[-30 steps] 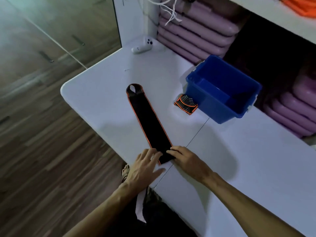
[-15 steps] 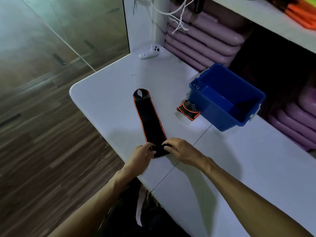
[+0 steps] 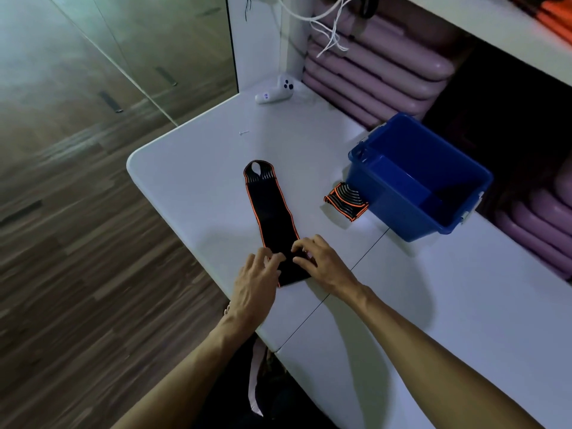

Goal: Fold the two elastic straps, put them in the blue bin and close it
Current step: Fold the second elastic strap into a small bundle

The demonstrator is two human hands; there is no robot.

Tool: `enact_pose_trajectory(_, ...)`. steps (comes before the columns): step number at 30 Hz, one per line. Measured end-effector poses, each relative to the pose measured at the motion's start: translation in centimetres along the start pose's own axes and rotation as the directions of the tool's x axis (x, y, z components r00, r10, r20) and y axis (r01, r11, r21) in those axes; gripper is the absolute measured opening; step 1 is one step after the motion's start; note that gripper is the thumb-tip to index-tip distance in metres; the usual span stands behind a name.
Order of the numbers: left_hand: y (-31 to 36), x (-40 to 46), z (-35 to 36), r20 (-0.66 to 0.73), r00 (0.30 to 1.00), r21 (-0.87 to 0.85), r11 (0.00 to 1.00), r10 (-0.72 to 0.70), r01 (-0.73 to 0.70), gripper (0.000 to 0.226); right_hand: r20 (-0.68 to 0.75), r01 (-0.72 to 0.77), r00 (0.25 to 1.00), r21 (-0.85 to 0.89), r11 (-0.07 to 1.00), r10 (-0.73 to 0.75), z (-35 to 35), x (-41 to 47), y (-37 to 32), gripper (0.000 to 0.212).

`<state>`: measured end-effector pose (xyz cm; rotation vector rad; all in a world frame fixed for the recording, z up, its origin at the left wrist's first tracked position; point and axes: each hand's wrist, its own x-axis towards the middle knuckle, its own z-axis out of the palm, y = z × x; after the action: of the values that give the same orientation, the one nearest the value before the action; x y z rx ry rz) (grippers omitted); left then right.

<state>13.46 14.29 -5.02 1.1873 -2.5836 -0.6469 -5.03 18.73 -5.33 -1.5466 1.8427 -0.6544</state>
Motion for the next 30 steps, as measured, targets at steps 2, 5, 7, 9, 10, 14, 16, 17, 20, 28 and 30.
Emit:
enact_pose_trajectory(2, -0.3, -0.3, 0.2, -0.018, 0.995, 0.089, 0.991, 0.102, -0.100, 0.037, -0.028, 0.009, 1.000, -0.013, 1.000, -0.010, 0.3, -0.1, 0.1, 0.013)
enact_pose_trajectory(5, -0.3, -0.8, 0.4, -0.031, 0.991, 0.135, 0.982, 0.134, -0.128, 0.030, -0.030, 0.064, 0.997, -0.043, 0.997, -0.065, 0.1, -0.6, 0.6, 0.025)
enact_pose_trajectory(7, 0.0, -1.0, 0.5, 0.005, 0.992, 0.151, 0.981, 0.123, -0.122, 0.043, 0.011, 0.135, 0.991, -0.155, 0.979, -0.135, -0.4, -1.3, 1.2, 0.041)
enact_pose_trajectory(9, 0.3, -0.8, 0.5, 0.027, 0.993, 0.171, 0.978, 0.114, -0.116, 0.045, 0.076, 0.216, 0.976, -0.290, 0.932, -0.202, -0.9, -1.8, 1.8, 0.058)
enact_pose_trajectory(10, 0.3, -0.7, 0.5, 0.023, 0.994, 0.167, 0.980, 0.107, -0.109, 0.041, 0.094, 0.251, 0.968, -0.353, 0.901, -0.233, -1.0, -1.9, 2.0, 0.061)
enact_pose_trajectory(14, -0.1, -0.9, 0.1, 0.018, 0.994, 0.003, 0.994, 0.106, -0.106, 0.029, 0.094, 0.342, 0.938, -0.408, 0.847, -0.334, -0.8, -1.8, 1.8, 0.045)
enact_pose_trajectory(16, -0.6, -1.1, -0.3, 0.025, 0.997, -0.083, 0.994, 0.077, -0.074, 0.034, 0.108, 0.335, 0.942, -0.315, 0.888, -0.318, -0.5, -1.9, 1.6, 0.040)
enact_pose_trajectory(17, -0.9, -1.0, -0.4, 0.031, 0.998, -0.124, 0.991, 0.050, -0.046, 0.034, 0.100, 0.294, 0.955, -0.238, 0.926, -0.278, -0.4, -2.1, 1.4, 0.041)
enact_pose_trajectory(20, -0.9, -0.2, -0.9, 0.054, 0.997, -0.221, 0.974, -0.047, 0.057, 0.030, 0.056, 0.099, 0.994, -0.051, 0.994, -0.096, -0.5, -2.5, 1.1, 0.041)
enact_pose_trajectory(28, -0.5, 1.5, -1.1, 0.101, 0.956, -0.304, 0.907, -0.274, 0.292, 0.027, -0.096, -0.083, 0.991, 0.079, 0.993, 0.091, 0.3, -1.7, -0.7, 0.025)
enact_pose_trajectory(30, -0.7, 1.5, -0.9, 0.086, 0.958, -0.276, 0.917, -0.275, 0.288, 0.029, -0.110, -0.100, 0.988, 0.072, 0.992, 0.108, 0.6, -1.6, -0.5, 0.026)
